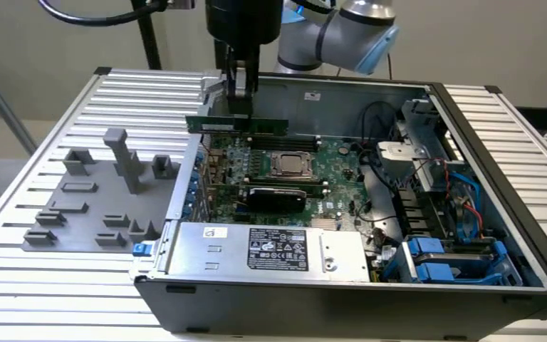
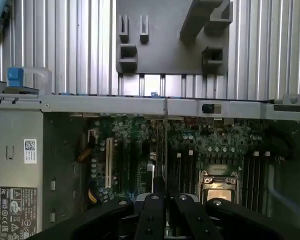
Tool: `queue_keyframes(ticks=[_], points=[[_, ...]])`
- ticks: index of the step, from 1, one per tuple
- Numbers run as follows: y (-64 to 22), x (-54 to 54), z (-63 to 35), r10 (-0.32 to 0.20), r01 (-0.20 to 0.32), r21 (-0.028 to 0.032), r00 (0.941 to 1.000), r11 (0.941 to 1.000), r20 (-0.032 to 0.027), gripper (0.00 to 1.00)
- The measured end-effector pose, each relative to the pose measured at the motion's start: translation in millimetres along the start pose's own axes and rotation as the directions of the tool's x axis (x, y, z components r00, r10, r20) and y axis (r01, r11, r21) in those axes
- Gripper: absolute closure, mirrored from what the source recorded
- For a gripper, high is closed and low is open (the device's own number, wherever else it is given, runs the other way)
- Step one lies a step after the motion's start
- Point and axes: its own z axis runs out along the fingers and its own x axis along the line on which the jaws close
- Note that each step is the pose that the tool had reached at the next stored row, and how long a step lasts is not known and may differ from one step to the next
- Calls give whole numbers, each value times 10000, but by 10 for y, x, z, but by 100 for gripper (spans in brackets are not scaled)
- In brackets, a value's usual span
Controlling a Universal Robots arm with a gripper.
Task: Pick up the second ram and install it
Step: 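Insert the second ram into the second slot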
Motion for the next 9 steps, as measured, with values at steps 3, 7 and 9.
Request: queue_keyframes(ticks=[3, 7, 9], points=[[-138, -45, 51, 0, 0, 0, 10000, 10000, 0, 100], [-320, -122, 119, 0, 0, -1, 10000, 10000, -1, 100], [-412, -164, 155, 0, 0, 0, 10000, 10000, 1, 100]])
